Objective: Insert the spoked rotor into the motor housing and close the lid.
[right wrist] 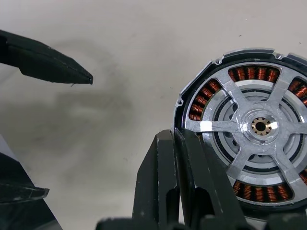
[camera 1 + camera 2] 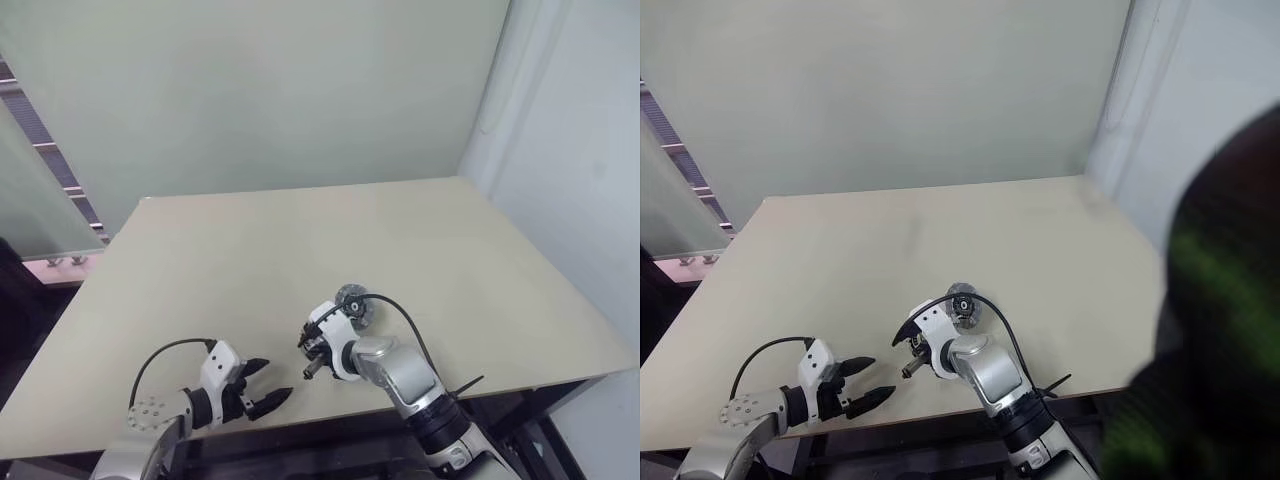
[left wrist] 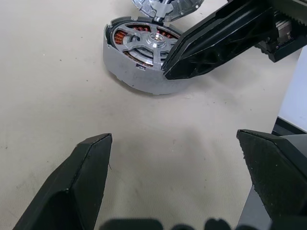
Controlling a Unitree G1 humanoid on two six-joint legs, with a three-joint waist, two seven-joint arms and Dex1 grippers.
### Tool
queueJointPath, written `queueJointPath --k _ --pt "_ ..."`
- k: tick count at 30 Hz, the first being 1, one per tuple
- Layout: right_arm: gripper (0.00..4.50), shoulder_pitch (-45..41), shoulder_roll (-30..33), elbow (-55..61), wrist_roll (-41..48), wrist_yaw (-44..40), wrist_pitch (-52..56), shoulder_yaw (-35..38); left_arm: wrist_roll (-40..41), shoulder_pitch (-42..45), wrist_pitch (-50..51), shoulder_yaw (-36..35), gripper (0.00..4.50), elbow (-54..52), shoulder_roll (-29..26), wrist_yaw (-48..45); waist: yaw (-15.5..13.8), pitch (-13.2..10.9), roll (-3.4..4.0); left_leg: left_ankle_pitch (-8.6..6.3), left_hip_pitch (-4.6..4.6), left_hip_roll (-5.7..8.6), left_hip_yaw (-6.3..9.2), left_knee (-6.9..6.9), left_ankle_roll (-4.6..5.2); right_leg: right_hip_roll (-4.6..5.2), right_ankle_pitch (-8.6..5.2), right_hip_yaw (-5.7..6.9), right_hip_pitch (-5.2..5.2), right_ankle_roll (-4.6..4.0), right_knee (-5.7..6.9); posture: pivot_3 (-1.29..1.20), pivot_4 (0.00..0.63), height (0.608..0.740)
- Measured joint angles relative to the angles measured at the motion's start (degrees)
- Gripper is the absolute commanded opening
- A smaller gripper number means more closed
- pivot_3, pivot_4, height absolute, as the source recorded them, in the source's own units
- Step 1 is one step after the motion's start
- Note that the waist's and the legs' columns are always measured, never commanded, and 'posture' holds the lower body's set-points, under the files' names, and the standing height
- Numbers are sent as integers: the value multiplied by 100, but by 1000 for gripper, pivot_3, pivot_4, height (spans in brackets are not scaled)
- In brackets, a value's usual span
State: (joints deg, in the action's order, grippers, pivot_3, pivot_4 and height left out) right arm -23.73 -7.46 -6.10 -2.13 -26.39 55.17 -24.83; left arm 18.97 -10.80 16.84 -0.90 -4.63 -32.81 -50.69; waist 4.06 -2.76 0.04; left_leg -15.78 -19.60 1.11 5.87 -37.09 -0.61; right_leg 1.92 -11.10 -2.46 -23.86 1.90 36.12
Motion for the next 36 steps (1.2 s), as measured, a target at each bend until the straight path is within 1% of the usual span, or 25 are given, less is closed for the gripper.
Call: queueJointPath --k 9,16,19,20,21,28,29,30,36 --pt "32 21 5 -200 282 295 -599 44 -2 -45 -7 0 4500 0 4 -1 3 0 1 0 0 -1 -2 -1 0 0 0 0 -1 0 0 0 0 740" --pt "32 153 103 -164 311 291 -711 -140 -6 -55 -10 0 4500 0 4 -1 4 0 0 0 -1 -3 -4 2 0 -1 0 0 -4 0 0 0 0 740" --pt "682 172 156 -101 310 257 -713 -232 -12 -54 -11 0 4500 0 4 -1 5 1 -1 0 -1 -3 -5 4 0 -1 0 -1 -6 0 0 0 0 740" --pt "965 172 169 -77 311 240 -715 -254 -14 -53 -11 0 4500 0 4 -1 5 1 -2 0 -1 -3 -5 5 0 -1 0 -1 -6 0 0 0 0 740" --pt "1392 172 178 -46 311 233 -722 -277 -15 -51 -11 0 4500 0 4 -1 5 1 -1 0 -1 -3 -5 5 0 -1 0 -1 -7 0 0 0 0 740" --pt "3902 168 296 60 305 107 -837 -400 -22 -11 -11 0 4500 52 4 -1 8 1 -2 0 -1 -4 -9 5 0 -1 0 -1 -8 0 1 0 0 740" --pt "4245 167 306 101 307 90 -837 -417 -22 -6 -11 0 4500 62 4 -1 10 1 -1 0 -1 -5 -9 5 0 -1 0 -1 -9 0 1 0 0 740" --pt "4476 163 317 129 307 68 -837 -428 -22 -2 -11 0 4500 69 4 -1 12 1 -2 0 -1 -5 -9 5 0 -1 0 -1 -9 0 1 0 0 740" --pt "4476 152 404 401 305 68 -1019 -445 -15 17 -35 -6 4500 81 11 6 16 1 -2 0 -2 -5 -9 5 0 -1 0 -1 -10 0 1 0 0 740"
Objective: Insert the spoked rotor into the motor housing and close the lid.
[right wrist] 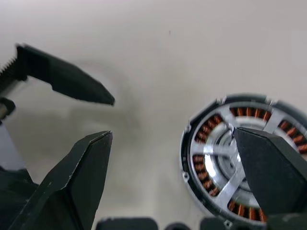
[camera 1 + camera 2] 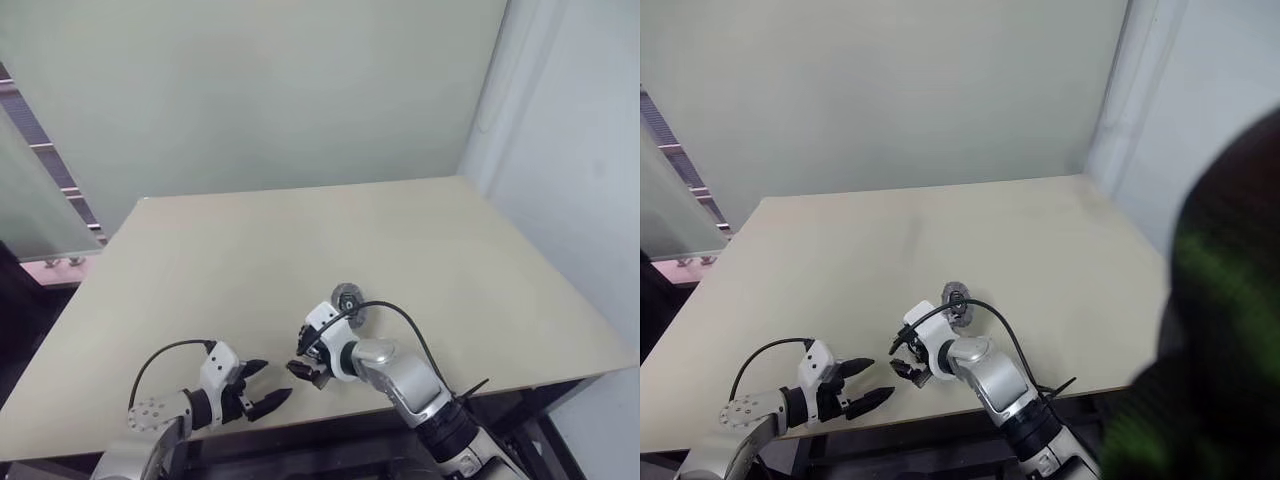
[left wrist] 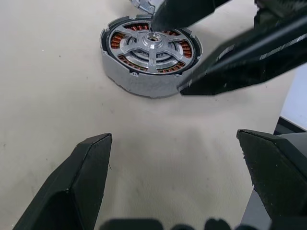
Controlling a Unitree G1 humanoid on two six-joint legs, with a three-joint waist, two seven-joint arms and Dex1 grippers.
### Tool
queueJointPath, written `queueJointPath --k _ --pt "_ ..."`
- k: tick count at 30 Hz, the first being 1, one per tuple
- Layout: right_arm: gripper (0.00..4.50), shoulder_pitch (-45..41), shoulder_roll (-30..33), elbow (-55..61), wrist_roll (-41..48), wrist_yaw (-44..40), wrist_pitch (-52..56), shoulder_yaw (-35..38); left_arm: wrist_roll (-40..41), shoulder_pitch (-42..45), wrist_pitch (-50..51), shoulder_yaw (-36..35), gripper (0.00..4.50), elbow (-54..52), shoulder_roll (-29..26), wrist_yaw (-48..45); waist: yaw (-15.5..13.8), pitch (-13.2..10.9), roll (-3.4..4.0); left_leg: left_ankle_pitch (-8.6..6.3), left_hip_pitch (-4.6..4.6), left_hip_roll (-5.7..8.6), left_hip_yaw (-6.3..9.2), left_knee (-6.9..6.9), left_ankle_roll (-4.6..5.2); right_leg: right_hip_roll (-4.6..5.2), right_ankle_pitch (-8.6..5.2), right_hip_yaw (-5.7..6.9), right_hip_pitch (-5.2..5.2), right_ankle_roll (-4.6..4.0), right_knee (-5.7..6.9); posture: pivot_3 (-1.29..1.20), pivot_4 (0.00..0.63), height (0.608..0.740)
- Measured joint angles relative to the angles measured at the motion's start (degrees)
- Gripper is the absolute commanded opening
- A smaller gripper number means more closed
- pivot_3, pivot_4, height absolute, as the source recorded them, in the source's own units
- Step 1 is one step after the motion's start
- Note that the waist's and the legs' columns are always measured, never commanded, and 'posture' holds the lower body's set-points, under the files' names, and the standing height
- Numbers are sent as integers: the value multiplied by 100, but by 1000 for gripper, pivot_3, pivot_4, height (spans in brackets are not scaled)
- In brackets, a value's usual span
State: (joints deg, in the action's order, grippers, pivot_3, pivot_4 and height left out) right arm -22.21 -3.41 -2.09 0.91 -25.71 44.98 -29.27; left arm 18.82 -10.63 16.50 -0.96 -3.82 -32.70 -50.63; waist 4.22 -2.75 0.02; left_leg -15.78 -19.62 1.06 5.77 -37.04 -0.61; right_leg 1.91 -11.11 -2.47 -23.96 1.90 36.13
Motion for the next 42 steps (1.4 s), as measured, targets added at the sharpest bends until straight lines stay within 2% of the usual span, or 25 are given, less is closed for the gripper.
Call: queueJointPath --k 6,8,9,11,15,21,22,29,36,42 --pt "4476 -294 16 413 8 442 -466 816 177 99 -81 -234 4500 26 296 119 -14 1 -2 0 -1 0 -2 -5 0 0 1 -1 2 1 -1 0 0 740" --pt "4476 -565 260 513 -34 572 -605 1095 259 173 -105 -335 4500 51 382 158 -17 0 0 1 -1 2 -2 -7 0 1 1 -2 3 1 -1 0 0 740" --pt "4496 -708 406 517 -75 644 -689 1240 278 210 -127 -382 4301 75 433 177 -17 0 0 1 -1 3 -2 -7 0 1 1 -2 5 1 -2 0 0 740" --pt "4500 -989 804 493 -197 804 -864 1572 342 270 -181 -464 3844 143 528 216 -17 0 -1 1 -3 6 -3 -7 0 2 1 -4 7 1 -7 0 0 740" --pt "4500 -1327 1662 5 -526 935 -1140 1966 367 337 -229 -493 2461 290 575 252 -14 3 -5 0 -1 6 -7 8 2 2 1 -8 8 0 -14 0 0 740" --pt "4500 -1261 1996 -1052 -762 746 -1447 1743 389 477 -394 -512 285 367 750 347 10 3 -4 -5 2 2 -19 13 12 -2 8 -18 4 -8 -11 0 0 740" --pt "4500 -1239 1990 -1254 -774 688 -1561 1689 389 490 -458 -533 42 379 805 403 8 3 -4 -6 2 3 -20 12 14 -2 8 -20 5 -7 -13 0 0 740" --pt "4500 -1002 1589 -2002 -741 301 -2239 1436 372 731 -892 -755 42 575 1007 758 8 3 -4 -6 4 7 -24 -1 14 -3 9 -31 15 -5 -16 0 0 740" --pt "4500 -673 919 -1736 -382 -122 -2300 1321 353 731 -956 -748 42 576 1020 863 5 3 -4 -6 7 6 -20 -3 14 -6 13 -32 19 2 -15 0 0 740" --pt "4500 -327 645 -1405 -446 -287 -2216 767 346 674 -955 -724 42 570 1017 890 6 3 -5 -6 9 6 -19 -3 14 -6 13 -31 19 2 -14 0 0 740"
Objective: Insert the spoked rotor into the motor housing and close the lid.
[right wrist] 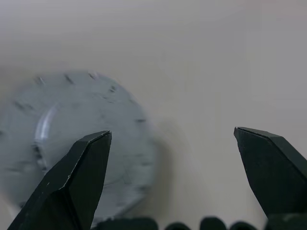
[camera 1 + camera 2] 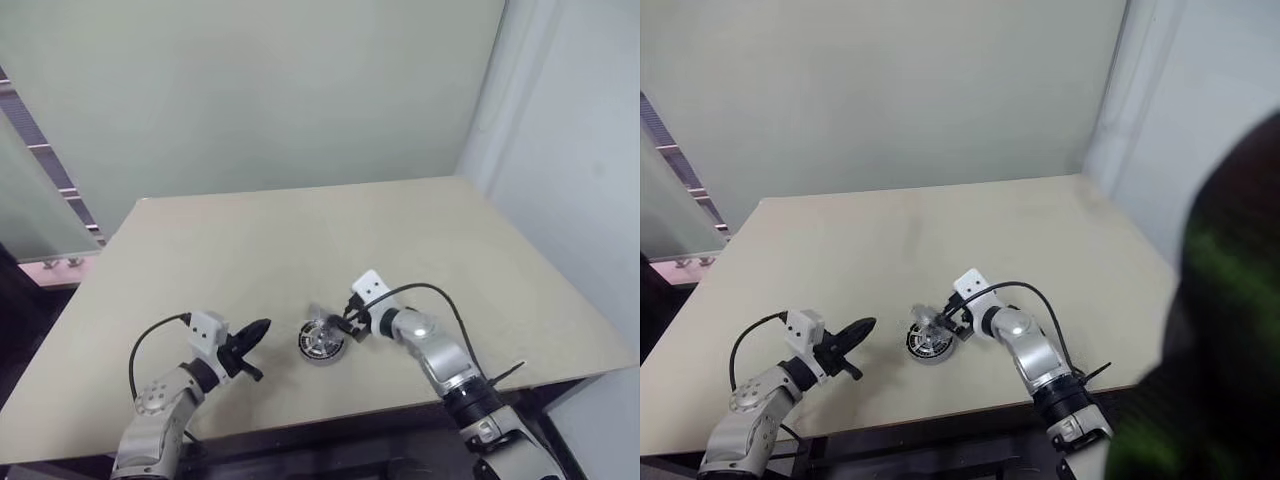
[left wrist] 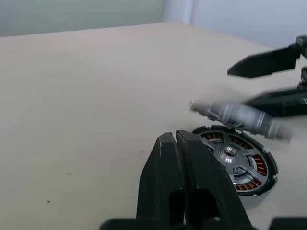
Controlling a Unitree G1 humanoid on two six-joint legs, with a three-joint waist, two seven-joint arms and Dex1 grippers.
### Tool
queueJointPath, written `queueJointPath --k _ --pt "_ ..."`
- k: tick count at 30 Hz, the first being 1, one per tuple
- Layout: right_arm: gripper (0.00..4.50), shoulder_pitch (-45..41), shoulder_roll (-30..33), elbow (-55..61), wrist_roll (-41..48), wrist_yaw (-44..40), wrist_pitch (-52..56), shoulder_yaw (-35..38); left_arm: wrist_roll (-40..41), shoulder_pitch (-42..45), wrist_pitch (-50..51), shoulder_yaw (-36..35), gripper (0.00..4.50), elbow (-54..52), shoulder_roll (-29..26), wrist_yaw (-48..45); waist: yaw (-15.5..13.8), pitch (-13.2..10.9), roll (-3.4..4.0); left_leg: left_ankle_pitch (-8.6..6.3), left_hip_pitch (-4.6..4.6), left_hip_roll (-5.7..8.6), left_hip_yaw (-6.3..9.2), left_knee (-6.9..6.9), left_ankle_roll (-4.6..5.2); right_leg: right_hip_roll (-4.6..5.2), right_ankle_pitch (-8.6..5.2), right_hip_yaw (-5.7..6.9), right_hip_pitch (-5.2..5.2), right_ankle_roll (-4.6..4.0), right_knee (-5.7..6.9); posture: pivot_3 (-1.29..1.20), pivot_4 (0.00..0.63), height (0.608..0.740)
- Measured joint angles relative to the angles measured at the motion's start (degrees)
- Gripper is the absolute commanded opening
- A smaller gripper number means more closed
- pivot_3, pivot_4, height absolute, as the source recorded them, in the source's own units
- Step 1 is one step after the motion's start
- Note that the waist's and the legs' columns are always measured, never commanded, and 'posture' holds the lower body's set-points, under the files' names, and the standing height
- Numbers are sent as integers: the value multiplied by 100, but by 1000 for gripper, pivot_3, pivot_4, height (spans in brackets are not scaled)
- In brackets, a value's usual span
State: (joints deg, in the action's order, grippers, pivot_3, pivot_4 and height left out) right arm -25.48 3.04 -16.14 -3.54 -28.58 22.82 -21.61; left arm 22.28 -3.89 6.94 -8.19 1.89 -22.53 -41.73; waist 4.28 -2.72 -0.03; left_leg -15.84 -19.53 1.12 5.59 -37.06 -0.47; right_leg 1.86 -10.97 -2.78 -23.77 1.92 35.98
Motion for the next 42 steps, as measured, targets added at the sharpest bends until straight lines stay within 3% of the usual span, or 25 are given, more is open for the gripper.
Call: queueJointPath --k 4,12,23,25,30,42 --pt "4500 166 -78 -45 -86 -48 -18 -275 -2 -11 0 2 42 -10 -14 0 0 0 1 0 0 0 -1 -6 0 0 0 0 1 0 1 0 0 740" --pt "4500 84 -107 -302 22 -215 -136 -143 -10 -30 2 3 42 -11 -25 1 0 0 1 0 6 0 0 -22 0 0 -1 2 15 0 0 0 0 740" --pt "4500 -562 229 -804 493 -1291 -208 295 -16 -129 2 2 42 -19 -109 -38 2 -1 1 -1 6 0 2 -15 1 -1 0 3 14 1 0 0 0 740" --pt "4500 -602 245 -1034 538 -1563 -346 288 -13 -225 5 -4 42 -72 -142 -48 2 -1 1 -2 5 0 1 -14 2 -1 0 3 13 1 0 0 0 740" --pt "4500 -873 495 -1628 -49 -1965 -1892 -312 0 -375 55 -27 42 -252 -215 -38 2 -1 1 -1 5 -1 0 -16 2 -1 0 3 13 1 -1 0 0 740" --pt "4500 -1505 31 -2586 118 -2275 -1308 59 28 -728 242 -161 42 -713 -244 101 -1 -2 3 -2 6 3 6 -19 1 -1 1 2 13 0 7 0 0 740"
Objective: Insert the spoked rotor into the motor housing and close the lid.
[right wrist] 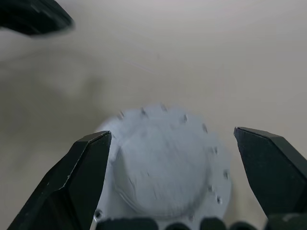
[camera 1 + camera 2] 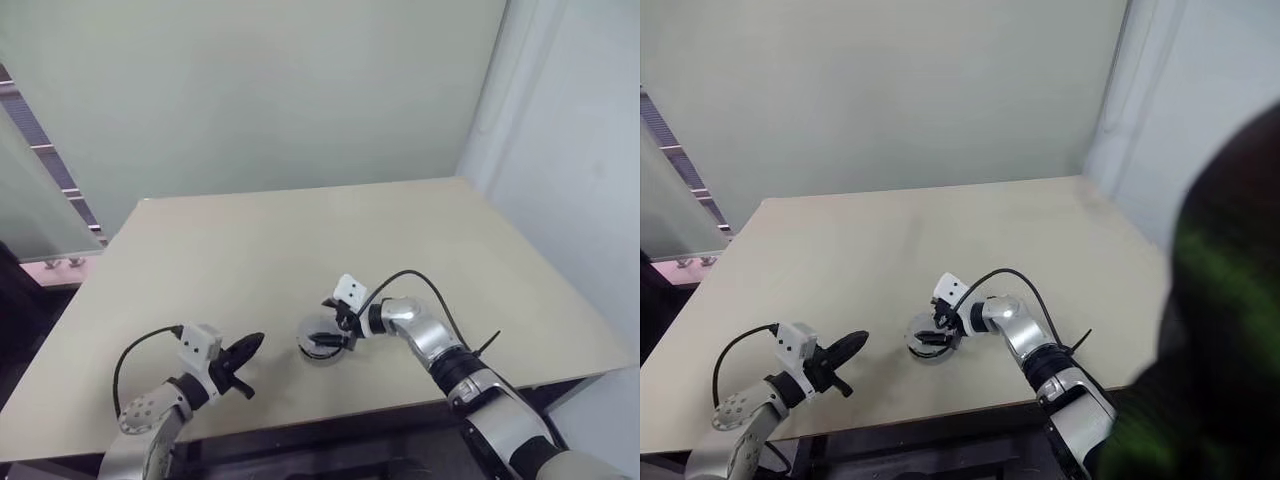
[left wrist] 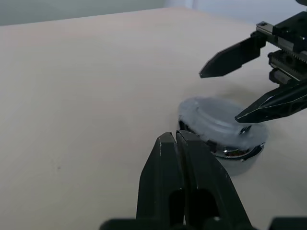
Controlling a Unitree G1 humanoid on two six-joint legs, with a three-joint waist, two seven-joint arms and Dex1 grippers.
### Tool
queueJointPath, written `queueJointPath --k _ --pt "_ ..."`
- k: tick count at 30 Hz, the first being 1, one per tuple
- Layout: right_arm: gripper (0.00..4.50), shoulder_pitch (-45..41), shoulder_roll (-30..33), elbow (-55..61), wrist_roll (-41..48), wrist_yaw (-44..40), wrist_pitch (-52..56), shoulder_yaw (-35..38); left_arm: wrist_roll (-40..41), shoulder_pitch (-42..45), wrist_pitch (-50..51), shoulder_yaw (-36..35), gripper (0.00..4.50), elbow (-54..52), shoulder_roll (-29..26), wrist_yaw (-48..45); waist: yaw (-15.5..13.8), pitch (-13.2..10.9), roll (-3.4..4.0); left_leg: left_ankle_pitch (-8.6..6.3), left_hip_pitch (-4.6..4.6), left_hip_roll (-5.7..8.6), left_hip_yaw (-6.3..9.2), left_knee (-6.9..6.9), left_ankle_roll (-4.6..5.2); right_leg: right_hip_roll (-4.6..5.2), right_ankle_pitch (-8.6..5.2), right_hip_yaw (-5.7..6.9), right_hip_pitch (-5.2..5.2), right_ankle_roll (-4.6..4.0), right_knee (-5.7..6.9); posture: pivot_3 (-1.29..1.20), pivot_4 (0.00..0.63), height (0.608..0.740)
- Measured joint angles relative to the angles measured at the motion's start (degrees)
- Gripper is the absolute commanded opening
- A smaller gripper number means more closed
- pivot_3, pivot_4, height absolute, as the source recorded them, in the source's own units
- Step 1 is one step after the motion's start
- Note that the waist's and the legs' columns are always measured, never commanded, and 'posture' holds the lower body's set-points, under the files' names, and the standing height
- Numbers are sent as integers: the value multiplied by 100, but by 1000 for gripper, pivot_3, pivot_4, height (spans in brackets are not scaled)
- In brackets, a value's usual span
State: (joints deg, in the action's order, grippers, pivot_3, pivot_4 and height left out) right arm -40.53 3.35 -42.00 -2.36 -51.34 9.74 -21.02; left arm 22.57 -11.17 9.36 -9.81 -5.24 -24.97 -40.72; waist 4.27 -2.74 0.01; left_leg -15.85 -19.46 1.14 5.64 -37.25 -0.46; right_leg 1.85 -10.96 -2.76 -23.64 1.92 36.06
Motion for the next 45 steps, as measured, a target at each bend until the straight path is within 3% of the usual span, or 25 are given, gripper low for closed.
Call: queueJointPath --k 6,13,41,45 --pt "4500 -97 -126 -271 142 -452 337 86 27 -140 23 -34 42 -159 0 22 3 -1 1 0 1 -1 0 -1 0 0 0 1 -2 0 5 0 0 740" --pt "4500 -362 -201 -748 325 -964 -201 283 67 -173 32 -53 42 -192 1 31 1 -1 2 0 3 -1 -2 -2 -1 -1 0 1 0 0 6 0 0 740" --pt "4500 -918 -295 -2249 -176 -825 -897 382 67 -100 191 -44 42 -325 -4 50 5 0 2 0 6 0 -1 -1 -1 -1 3 -1 0 -4 13 0 0 740" --pt "3612 -935 -312 -2267 -223 -826 -903 388 67 -105 212 -43 0 -336 -4 50 5 -1 3 0 7 0 -1 -2 -1 -1 3 -1 -1 -4 17 0 0 740"
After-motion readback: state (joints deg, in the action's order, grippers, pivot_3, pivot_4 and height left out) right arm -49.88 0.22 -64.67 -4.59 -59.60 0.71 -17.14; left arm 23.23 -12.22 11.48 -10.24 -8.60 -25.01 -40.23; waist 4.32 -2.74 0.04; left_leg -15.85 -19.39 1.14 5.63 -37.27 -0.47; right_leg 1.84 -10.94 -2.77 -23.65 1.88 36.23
